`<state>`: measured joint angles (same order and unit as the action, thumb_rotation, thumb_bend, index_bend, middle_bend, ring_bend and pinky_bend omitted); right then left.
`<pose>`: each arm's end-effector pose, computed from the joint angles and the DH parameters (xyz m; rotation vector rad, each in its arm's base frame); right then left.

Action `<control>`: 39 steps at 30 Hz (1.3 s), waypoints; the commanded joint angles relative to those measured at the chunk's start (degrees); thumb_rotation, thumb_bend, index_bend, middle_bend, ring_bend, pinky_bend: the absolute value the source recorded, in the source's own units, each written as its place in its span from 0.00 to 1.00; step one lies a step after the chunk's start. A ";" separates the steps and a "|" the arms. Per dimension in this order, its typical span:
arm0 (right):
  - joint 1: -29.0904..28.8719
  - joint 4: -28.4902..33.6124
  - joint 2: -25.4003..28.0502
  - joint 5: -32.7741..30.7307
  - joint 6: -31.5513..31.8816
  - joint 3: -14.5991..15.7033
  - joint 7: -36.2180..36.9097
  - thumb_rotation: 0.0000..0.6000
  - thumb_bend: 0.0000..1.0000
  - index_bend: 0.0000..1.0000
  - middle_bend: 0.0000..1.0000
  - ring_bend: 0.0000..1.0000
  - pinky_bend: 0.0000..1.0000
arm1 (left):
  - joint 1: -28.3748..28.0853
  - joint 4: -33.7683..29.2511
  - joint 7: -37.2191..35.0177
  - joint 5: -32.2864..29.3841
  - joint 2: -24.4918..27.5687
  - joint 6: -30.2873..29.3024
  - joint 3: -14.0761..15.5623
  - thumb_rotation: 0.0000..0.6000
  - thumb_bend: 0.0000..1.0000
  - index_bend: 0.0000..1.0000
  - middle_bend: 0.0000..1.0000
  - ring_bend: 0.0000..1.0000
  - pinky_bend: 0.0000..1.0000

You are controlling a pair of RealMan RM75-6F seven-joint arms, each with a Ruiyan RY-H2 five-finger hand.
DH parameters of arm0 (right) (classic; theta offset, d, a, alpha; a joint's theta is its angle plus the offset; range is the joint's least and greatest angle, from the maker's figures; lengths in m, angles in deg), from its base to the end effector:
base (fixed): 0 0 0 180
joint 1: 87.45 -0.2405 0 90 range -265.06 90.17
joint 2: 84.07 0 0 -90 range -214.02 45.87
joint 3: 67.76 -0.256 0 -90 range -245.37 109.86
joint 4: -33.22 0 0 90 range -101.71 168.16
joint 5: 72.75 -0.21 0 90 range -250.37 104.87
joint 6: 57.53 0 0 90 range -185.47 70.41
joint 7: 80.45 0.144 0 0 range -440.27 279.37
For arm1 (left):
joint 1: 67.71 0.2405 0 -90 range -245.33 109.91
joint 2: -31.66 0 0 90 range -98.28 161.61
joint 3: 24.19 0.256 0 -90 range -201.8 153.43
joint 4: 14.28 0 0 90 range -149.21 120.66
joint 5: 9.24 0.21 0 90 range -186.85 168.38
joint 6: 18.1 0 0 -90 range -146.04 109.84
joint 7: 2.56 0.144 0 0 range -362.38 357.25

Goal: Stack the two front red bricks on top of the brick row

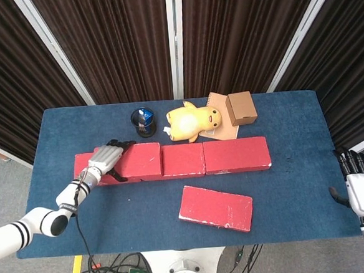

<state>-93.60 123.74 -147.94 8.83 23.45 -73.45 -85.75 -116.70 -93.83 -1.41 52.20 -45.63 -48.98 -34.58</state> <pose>-0.3231 -0.1988 0.1661 1.3787 -0.8446 0.7837 -0.1769 0.3891 0.0206 -1.9669 -1.2216 -0.7142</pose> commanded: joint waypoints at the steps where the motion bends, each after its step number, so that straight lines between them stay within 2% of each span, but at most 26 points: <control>1: -0.19 0.37 0.04 0.26 -0.06 0.09 -0.38 1.00 0.20 0.00 0.00 0.00 0.00 | -0.65 1.27 -1.30 0.31 -0.20 1.17 0.14 1.00 0.16 0.03 0.11 0.15 0.00; 9: -0.53 0.33 -0.29 0.21 -0.34 0.14 -0.27 1.00 0.20 0.00 0.00 0.00 0.00 | -2.36 4.63 -1.78 -1.26 -1.91 2.78 0.93 1.00 0.16 0.03 0.11 0.15 0.00; 28: -0.85 0.38 -0.34 -0.70 -0.52 -0.12 -0.06 1.00 0.20 0.00 0.00 0.00 0.00 | -3.95 0.85 2.06 -6.49 -0.33 0.16 2.96 1.00 0.16 0.03 0.12 0.15 0.00; 39: -0.89 0.02 -0.42 -0.96 -0.69 0.00 0.10 1.00 0.21 0.00 0.00 0.00 0.00 | -4.60 1.40 2.78 -8.57 -1.29 0.00 4.06 1.00 0.16 0.03 0.12 0.15 0.00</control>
<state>-94.49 123.76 -148.36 7.87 22.76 -73.45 -85.64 -121.26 -92.46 1.34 43.66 -46.89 -49.01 -30.56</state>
